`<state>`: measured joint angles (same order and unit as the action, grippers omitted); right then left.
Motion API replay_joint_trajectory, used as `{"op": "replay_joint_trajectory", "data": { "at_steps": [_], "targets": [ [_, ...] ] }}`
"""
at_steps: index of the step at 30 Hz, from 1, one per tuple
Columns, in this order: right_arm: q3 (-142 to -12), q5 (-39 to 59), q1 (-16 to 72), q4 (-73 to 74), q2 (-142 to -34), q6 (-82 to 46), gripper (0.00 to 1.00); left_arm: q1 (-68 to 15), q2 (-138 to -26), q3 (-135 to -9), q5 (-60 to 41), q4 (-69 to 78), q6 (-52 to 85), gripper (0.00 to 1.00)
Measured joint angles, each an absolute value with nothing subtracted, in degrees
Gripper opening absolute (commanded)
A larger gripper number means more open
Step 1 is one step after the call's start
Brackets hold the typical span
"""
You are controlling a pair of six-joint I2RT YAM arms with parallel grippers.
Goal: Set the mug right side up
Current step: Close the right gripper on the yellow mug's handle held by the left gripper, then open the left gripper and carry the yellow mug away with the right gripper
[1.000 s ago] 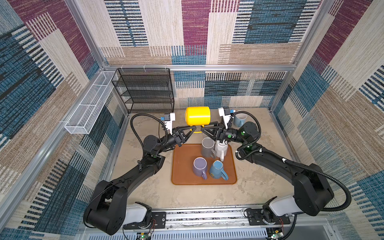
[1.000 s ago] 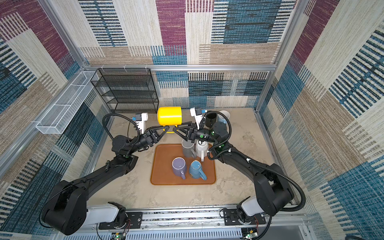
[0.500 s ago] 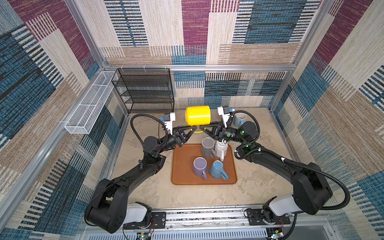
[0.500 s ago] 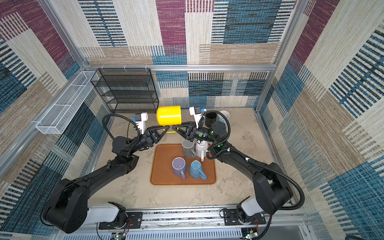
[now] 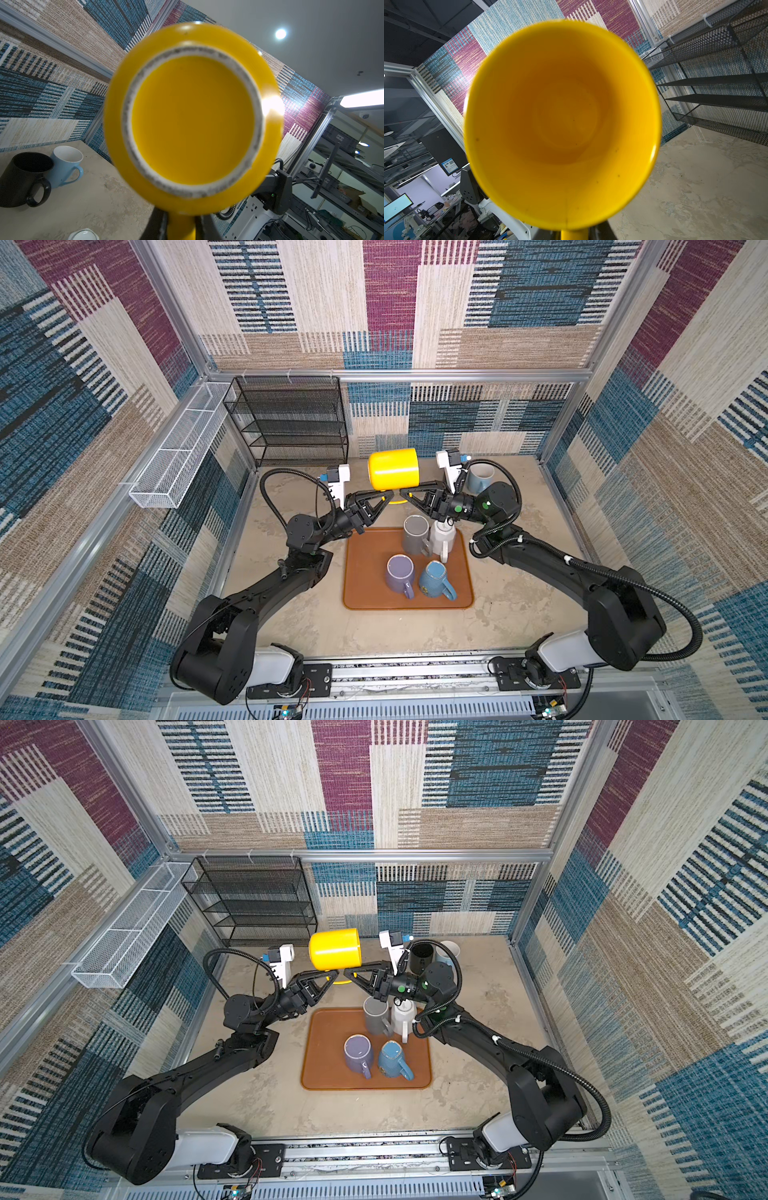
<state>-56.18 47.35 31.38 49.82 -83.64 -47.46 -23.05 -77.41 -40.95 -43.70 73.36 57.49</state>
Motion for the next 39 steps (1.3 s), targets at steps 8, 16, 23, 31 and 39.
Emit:
{"op": "replay_joint_trajectory", "data": {
  "at_steps": [8,16,23,31,39],
  "targets": [
    [-56.27,46.37,31.35,48.95,-83.64,-47.44,0.00,-23.14,-78.17,-41.47,-43.77,72.69,57.47,0.02],
    [-56.34,45.45,31.44,46.44,-82.65,-47.46,0.00,-23.29,-78.89,-41.89,-45.30,70.96,56.82,0.41],
    [-57.17,44.34,31.48,43.27,-81.30,-46.50,0.00,-23.27,-78.70,-41.89,-45.58,69.14,56.80,0.52],
    [-58.02,41.91,31.44,37.85,-79.61,-44.58,0.00,-23.27,-77.08,-41.89,-46.48,66.59,55.55,0.54],
    [-60.95,36.32,31.44,27.64,-77.43,-39.31,0.00,-23.27,-71.24,-42.28,-46.39,55.27,49.84,0.55]
  ]
}}
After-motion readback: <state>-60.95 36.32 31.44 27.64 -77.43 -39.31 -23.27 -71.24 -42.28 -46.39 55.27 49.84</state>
